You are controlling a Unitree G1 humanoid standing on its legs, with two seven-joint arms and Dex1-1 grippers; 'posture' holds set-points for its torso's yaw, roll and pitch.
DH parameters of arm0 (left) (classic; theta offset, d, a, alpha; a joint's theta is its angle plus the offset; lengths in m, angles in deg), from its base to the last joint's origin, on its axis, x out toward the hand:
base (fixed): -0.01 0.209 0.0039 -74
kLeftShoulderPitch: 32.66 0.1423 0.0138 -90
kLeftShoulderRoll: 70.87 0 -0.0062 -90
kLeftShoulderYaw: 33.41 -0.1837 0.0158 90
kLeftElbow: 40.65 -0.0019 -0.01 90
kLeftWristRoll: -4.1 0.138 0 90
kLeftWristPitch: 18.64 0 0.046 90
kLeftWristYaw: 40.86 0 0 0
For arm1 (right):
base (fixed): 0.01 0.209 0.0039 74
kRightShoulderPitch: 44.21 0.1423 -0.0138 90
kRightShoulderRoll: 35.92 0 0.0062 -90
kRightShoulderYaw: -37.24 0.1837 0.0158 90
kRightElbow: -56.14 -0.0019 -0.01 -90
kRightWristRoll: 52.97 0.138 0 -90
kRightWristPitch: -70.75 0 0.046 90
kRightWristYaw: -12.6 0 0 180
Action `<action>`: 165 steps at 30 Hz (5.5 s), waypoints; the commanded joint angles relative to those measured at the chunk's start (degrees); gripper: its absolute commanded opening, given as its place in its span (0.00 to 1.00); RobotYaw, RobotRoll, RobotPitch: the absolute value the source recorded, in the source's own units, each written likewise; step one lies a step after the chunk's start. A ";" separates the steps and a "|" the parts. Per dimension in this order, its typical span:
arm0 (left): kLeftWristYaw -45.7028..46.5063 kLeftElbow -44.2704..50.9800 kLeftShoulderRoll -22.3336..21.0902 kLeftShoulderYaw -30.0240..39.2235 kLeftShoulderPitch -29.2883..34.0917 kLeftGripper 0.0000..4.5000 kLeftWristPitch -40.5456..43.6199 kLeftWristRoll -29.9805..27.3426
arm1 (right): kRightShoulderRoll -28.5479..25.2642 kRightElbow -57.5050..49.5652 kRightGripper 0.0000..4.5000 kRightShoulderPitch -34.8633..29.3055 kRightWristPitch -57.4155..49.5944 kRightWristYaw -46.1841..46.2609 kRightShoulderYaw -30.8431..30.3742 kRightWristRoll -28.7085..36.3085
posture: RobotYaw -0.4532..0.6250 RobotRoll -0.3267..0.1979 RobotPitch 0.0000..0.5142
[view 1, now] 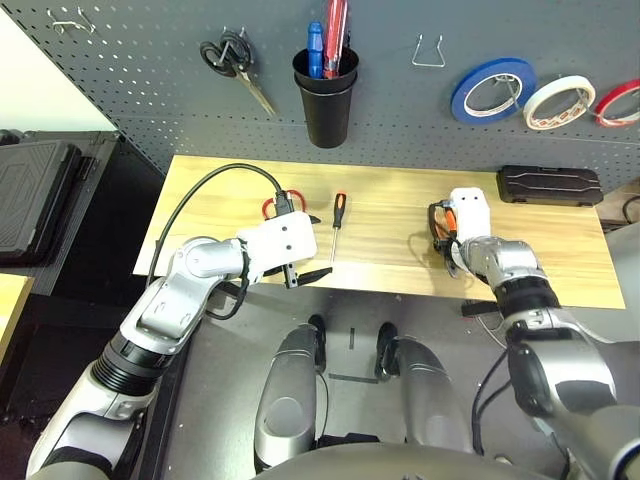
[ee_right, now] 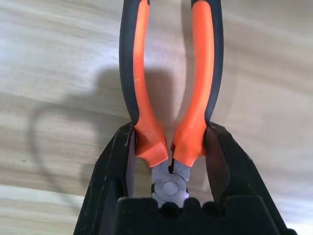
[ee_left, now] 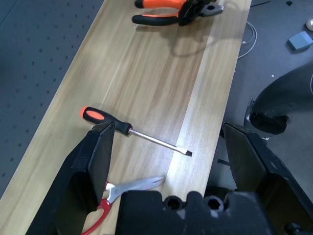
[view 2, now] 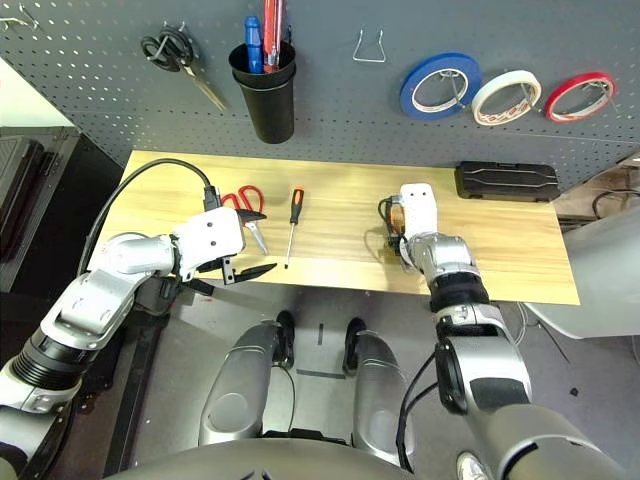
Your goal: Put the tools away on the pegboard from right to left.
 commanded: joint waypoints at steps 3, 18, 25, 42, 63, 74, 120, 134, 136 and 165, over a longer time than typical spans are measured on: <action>0.56 1.47 0.91 2.03 2.17 1.00 -1.07 -1.98 | -2.02 -8.85 0.47 -4.45 4.92 -1.75 -1.27 -1.79 | 0.64 0.62 0.58; 5.51 9.82 9.41 12.92 4.34 1.00 -2.39 -15.60 | -6.07 -19.75 0.47 -18.19 43.60 -8.01 -0.14 -1.22 | 0.65 0.62 0.54; 7.36 13.88 11.23 15.61 3.41 1.00 -0.30 -22.00 | -6.22 -22.56 0.47 -17.95 49.71 -10.19 2.35 1.58 | 0.64 0.62 0.53; 10.24 13.68 10.34 17.97 -3.05 1.00 4.06 -28.70 | -5.06 -30.49 0.47 -2.32 43.62 -9.27 6.33 6.00 | 0.60 0.62 0.49; 10.78 12.54 9.50 17.33 -3.94 1.00 4.44 -27.72 | 0.84 -10.64 0.47 22.64 44.70 -3.65 9.26 7.96 | 0.62 0.62 0.51; 12.39 14.30 8.72 17.63 -2.72 1.00 5.39 -27.40 | 2.83 3.90 0.47 28.48 48.59 -3.48 9.91 8.61 | 0.66 0.62 0.52; 22.58 -5.52 12.08 7.01 0.54 1.00 3.84 -5.53 | -7.46 -23.74 1.00 -19.25 49.79 -17.88 0.44 0.78 | 0.62 0.62 0.53; 32.47 -16.23 22.40 3.95 -3.30 1.00 11.07 3.08 | -10.09 -24.27 1.00 -26.08 35.07 -23.56 -1.61 1.04 | 0.61 0.62 0.59; 32.81 -18.39 23.91 3.55 -4.82 1.00 13.04 3.37 | -10.06 -24.09 1.00 -26.54 33.98 -23.91 -1.62 1.20 | 0.61 0.62 0.60; 41.47 -59.34 41.40 7.82 -28.16 1.00 16.42 3.00 | -7.43 -23.46 1.00 -28.56 29.76 -22.15 -4.43 -1.51 | 0.53 0.62 0.76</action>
